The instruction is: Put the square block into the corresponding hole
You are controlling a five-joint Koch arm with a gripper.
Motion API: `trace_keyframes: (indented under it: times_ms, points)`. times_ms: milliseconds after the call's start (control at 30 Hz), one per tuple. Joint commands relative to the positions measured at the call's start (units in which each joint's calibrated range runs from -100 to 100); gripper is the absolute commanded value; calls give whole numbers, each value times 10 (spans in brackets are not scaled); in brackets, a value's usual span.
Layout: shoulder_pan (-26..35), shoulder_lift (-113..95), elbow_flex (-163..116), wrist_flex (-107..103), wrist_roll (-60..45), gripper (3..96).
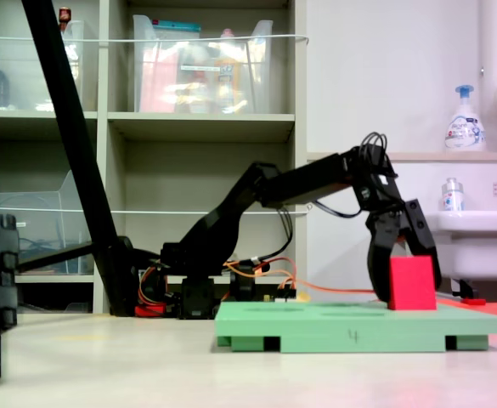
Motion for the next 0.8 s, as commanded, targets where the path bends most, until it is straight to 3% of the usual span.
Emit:
trace_keyframes:
  times_ms: [33,167,267,367,633,700,800]
  points:
    - [0,1,21,56,2,515]
    - [-2,7,21,57,-5,559]
    - [-2,3,24,57,-10,788]
    - [-2,-31,26,53,-23,915]
    - [-7,-352,25,-94,-95,922]
    - [-23,-468,25,-134,-172,875]
    - [-50,-637,23,-156,-312,877]
